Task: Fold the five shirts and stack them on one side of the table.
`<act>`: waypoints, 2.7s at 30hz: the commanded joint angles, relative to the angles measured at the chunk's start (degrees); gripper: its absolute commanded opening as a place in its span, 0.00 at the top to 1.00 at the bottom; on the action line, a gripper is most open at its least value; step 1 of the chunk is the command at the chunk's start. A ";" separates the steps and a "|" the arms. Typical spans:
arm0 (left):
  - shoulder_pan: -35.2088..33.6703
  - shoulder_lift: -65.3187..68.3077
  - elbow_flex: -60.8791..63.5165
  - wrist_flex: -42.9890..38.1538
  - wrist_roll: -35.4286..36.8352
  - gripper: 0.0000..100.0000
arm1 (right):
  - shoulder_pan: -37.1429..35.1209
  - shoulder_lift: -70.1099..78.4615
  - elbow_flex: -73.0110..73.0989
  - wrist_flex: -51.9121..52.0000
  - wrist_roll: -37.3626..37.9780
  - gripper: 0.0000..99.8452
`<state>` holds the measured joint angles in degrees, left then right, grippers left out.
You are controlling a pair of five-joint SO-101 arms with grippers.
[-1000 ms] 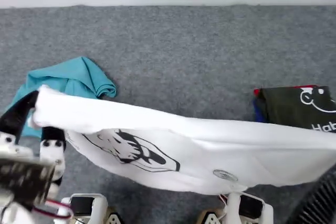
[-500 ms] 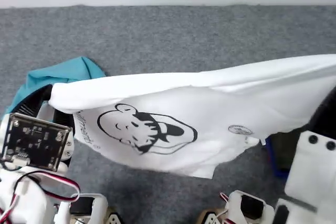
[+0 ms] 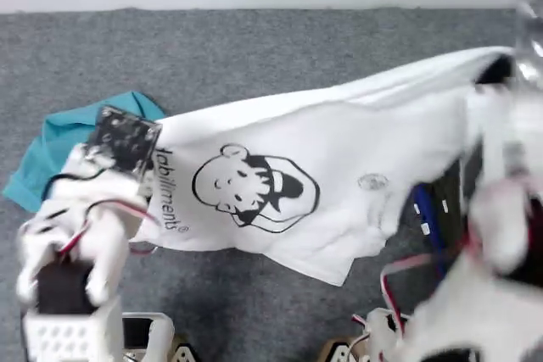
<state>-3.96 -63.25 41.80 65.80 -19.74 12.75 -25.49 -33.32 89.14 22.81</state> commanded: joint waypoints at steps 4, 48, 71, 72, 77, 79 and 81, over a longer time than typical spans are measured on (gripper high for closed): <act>-0.70 0.62 22.90 -30.33 0.35 0.98 | -6.73 15.96 1.76 -3.30 0.97 0.99; -4.22 75.08 -50.95 11.25 -6.59 0.99 | -12.26 29.41 -4.48 13.76 3.25 0.99; -7.65 72.53 -51.21 25.32 -18.46 0.99 | -20.97 -8.84 54.51 7.34 8.53 0.99; -7.65 72.53 -51.21 25.32 -18.46 0.99 | -20.97 -9.27 55.21 7.34 8.88 0.99; -7.65 72.53 -51.21 26.37 -18.37 0.98 | -21.05 -10.07 58.29 7.78 11.96 0.98; -7.56 72.53 -51.21 27.60 -18.37 0.98 | -21.05 -10.07 58.99 9.36 12.22 0.97; -7.74 72.53 -51.21 28.57 -18.46 0.98 | -21.05 -10.07 59.08 11.03 12.22 0.90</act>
<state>-11.96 12.44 -7.25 93.05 -37.58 -7.91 -34.11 25.85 98.20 34.24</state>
